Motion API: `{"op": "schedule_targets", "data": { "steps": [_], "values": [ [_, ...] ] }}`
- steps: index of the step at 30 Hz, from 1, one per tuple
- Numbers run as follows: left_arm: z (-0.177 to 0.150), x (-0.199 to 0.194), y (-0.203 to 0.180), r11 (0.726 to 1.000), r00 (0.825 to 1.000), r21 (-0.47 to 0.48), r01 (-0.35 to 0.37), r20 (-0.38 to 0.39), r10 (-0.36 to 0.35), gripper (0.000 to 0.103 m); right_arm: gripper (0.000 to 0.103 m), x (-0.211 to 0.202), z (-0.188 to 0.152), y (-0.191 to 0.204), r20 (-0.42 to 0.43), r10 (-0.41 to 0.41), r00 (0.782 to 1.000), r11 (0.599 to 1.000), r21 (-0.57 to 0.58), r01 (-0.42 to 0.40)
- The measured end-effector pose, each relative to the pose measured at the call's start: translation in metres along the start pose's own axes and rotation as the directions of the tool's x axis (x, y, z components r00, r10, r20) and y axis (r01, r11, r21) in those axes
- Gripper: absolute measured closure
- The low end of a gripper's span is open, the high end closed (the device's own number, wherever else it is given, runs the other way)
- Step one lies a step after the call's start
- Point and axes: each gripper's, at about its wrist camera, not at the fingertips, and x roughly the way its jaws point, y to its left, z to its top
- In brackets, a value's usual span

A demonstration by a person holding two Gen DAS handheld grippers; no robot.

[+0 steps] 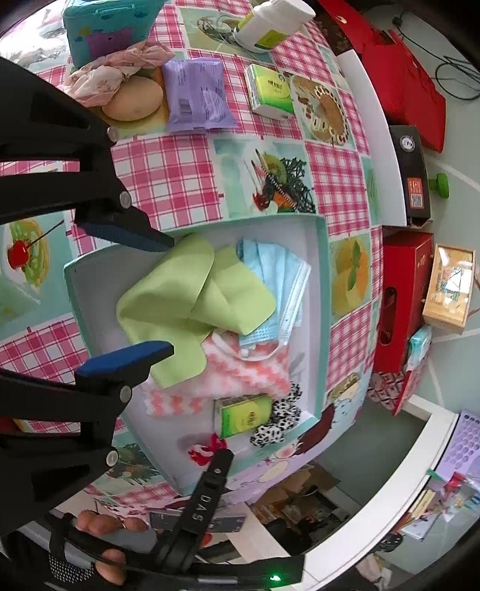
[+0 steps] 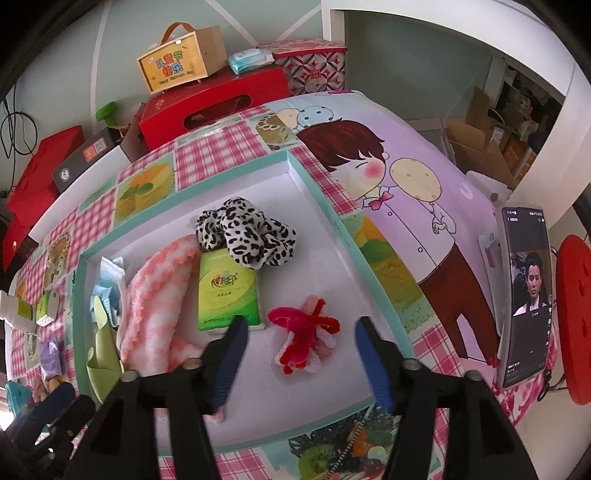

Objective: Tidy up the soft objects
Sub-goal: 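Lower the green cloth into the tray with the left tool while the right tool releases the red toy there, then open both tools and move them back from the tray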

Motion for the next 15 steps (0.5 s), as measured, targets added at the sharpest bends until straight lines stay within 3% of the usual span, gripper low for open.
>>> {"op": "schedule_targets", "data": {
  "steps": [1,6,9,12,15],
  "values": [
    [0.0,-0.002,0.003,1.0,1.0,-0.011,-0.003,0.007,0.003,0.032,0.034,0.0,0.0,0.002,-0.001,-0.002,1.0,1.0,-0.006,0.002],
    [0.003,-0.008,0.017,0.997,0.999,-0.068,-0.03,0.043,0.033,0.025,0.023,0.003,0.0,0.008,-0.005,-0.009,1.0,0.999,-0.031,0.009],
    [0.003,-0.008,0.03,0.991,0.997,-0.126,-0.049,0.05,0.056,0.01,0.013,0.004,0.0,0.012,-0.003,-0.012,1.0,0.999,-0.046,0.011],
    [0.003,-0.009,0.044,0.982,0.994,-0.175,-0.078,0.061,0.09,0.009,0.0,0.0,-0.002,0.021,0.033,-0.024,0.999,0.995,-0.092,0.026],
    [0.003,-0.012,0.052,0.976,0.994,-0.205,-0.07,0.07,0.086,0.009,0.0,-0.003,-0.002,0.026,0.039,0.0,0.999,0.995,-0.103,0.004]
  ]
}}
